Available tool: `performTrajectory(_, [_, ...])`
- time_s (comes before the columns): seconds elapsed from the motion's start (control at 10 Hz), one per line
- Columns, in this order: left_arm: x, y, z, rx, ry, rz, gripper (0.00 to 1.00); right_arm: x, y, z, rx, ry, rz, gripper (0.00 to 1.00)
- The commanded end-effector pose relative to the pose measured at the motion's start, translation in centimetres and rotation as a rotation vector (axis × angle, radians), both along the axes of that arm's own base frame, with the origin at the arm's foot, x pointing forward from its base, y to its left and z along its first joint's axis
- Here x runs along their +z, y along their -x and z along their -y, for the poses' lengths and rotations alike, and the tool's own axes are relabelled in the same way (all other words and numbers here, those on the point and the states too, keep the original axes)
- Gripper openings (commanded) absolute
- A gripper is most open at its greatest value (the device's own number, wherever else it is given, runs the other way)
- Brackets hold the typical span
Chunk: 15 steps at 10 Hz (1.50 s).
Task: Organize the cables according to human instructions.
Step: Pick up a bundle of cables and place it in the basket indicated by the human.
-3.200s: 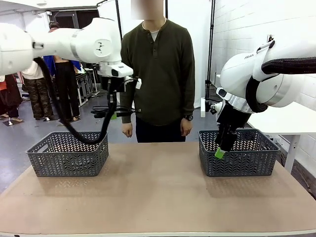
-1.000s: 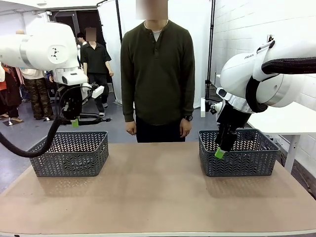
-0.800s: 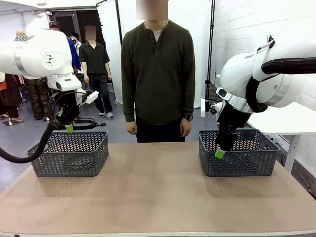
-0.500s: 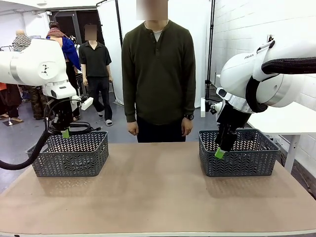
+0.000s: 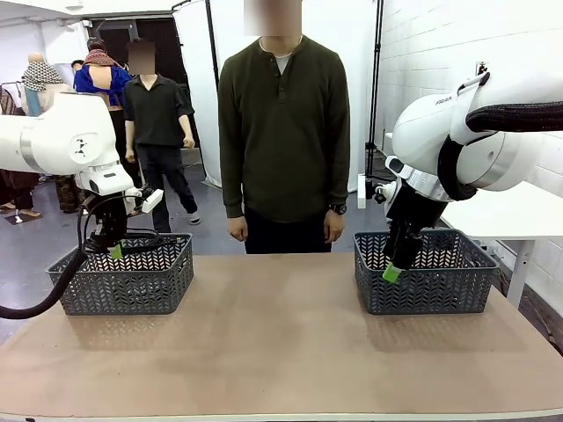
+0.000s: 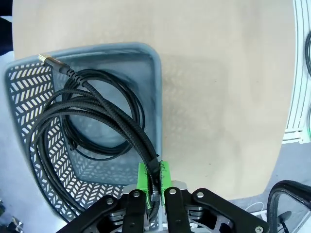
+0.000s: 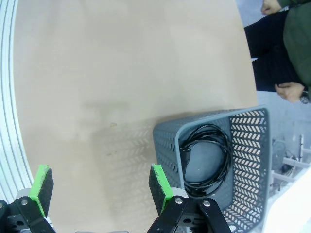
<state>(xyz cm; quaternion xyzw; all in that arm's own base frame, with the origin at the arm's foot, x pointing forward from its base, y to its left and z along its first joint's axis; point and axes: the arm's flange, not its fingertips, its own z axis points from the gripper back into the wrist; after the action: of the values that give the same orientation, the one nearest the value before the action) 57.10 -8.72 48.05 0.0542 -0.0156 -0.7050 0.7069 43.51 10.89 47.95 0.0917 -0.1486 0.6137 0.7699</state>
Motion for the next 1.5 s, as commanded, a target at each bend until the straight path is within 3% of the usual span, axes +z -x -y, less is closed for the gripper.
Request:
performTrajectory(0.0, [-0.5, -1.0, -0.9, -0.029, 0.019, 0.027, 0.00, 0.0, -0.3, -0.2, -0.012, 0.008, 0.002, 1.00])
performTrajectory(0.5, [-1.1, -4.5, -1.4, -0.066, 0.005, 0.017, 0.00, 0.0, -0.3, -0.2, -0.012, 0.008, 0.002, 1.00])
performTrajectory(1.1, [-1.9, -6.0, -1.6, -0.051, -0.008, -0.002, 0.00, 0.0, -0.3, -0.2, -0.012, 0.008, 0.002, 1.00])
performTrajectory(1.4, [-2.2, -5.8, -2.0, -0.042, -0.020, -0.003, 0.58, 0.0, -0.3, -0.2, -0.012, 0.008, 0.002, 1.00])
